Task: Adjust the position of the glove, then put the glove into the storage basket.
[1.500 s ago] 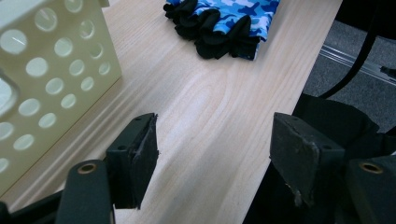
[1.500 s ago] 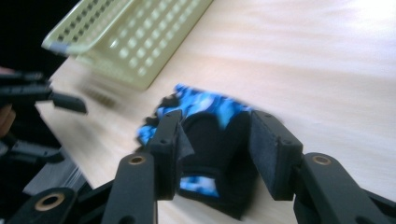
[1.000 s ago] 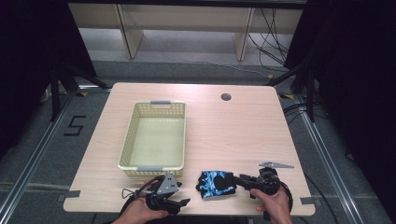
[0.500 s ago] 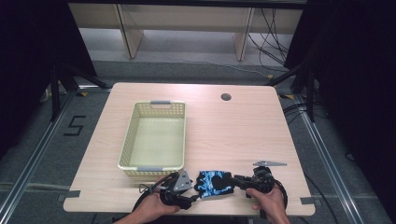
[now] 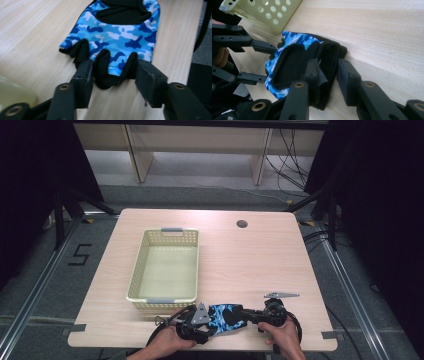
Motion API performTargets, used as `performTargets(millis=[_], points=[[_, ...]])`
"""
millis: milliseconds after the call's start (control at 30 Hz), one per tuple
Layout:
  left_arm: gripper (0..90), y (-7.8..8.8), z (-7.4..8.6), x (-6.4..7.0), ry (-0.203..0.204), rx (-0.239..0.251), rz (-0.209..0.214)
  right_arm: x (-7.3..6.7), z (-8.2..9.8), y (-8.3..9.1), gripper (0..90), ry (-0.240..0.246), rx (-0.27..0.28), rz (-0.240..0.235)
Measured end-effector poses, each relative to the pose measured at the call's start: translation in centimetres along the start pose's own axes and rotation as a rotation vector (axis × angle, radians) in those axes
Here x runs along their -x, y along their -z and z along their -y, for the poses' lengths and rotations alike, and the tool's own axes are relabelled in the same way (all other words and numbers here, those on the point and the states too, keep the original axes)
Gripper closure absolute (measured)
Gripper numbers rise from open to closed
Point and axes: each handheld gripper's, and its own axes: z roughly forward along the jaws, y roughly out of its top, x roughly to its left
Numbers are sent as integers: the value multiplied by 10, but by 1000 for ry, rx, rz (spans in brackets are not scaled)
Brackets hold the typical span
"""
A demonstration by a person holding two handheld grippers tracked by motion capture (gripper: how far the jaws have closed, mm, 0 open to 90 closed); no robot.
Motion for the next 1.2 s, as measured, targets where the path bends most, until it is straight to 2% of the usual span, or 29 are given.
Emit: performTargets(millis=[33,67,100,133,200,333,367,400,433,500,533,633,667,700,733,767,800,833,867,900,933,1033,1067,1100,1133,1167,1200], points=[[509,0,-1,-1,-20,-4,4,0,0,-1,770,-7,5,8],[527,0,-1,-1,-10,-5,14,0,1,-2,800,-18,7,-13],[545,0,-1,-1,-14,-4,20,2,2,-3,823,-1,15,-9],[575,0,-1,0,4,-2,20,1,3,-3,843,-1,14,-27],[645,0,-1,0,4,9,22,1,3,-2,862,0,14,-44],[810,1,0,0,-32,11,3,0,4,2,871,9,32,-52],[810,1,0,1,-34,23,5,0,4,2,871,9,32,-52],[818,2,1,2,-34,8,-2,-1,4,4,872,16,37,-37],[824,1,1,4,-38,20,3,-1,4,4,872,23,45,-43],[831,3,1,5,-58,10,-13,-4,5,6,872,35,56,-45],[836,3,1,7,-51,21,-3,-6,7,8,872,28,62,-53],[838,6,1,7,-68,20,-4,-7,8,9,872,35,72,-40],[839,6,2,8,-59,39,-6,-7,8,11,872,46,77,-53],[840,9,1,8,-61,37,-11,-9,8,12,872,34,79,-57],[841,10,1,8,-71,35,-9,-9,8,13,872,44,80,-45],[841,12,1,8,-69,43,-11,-11,8,14,872,39,85,-60],[841,15,0,9,-76,53,-20,-16,8,16,872,-5,73,-57],[841,15,0,9,-76,53,-20,-16,8,16,872,-5,73,-57],[841,17,-1,9,-67,59,-20,-17,7,17,872,48,96,-67],[841,19,-1,9,-79,57,-21,-22,7,19,872,28,93,-74],[841,21,-2,10,-65,75,-21,-23,5,22,872,58,107,-71],[841,27,-4,11,-90,79,-37,-27,4,26,873,81,129,-59],[841,28,-4,11,-103,86,-35,-29,3,27,872,77,132,-75],[841,30,-4,13,-95,87,-32,-31,3,28,873,94,134,-67],[841,32,-4,13,-94,96,-34,-36,2,30,872,63,129,-77],[841,35,-5,14,-96,99,-31,-35,1,30,872,99,147,-71],[841,35,-5,14,-96,99,-31,-35,1,30,872,99,147,-71]])
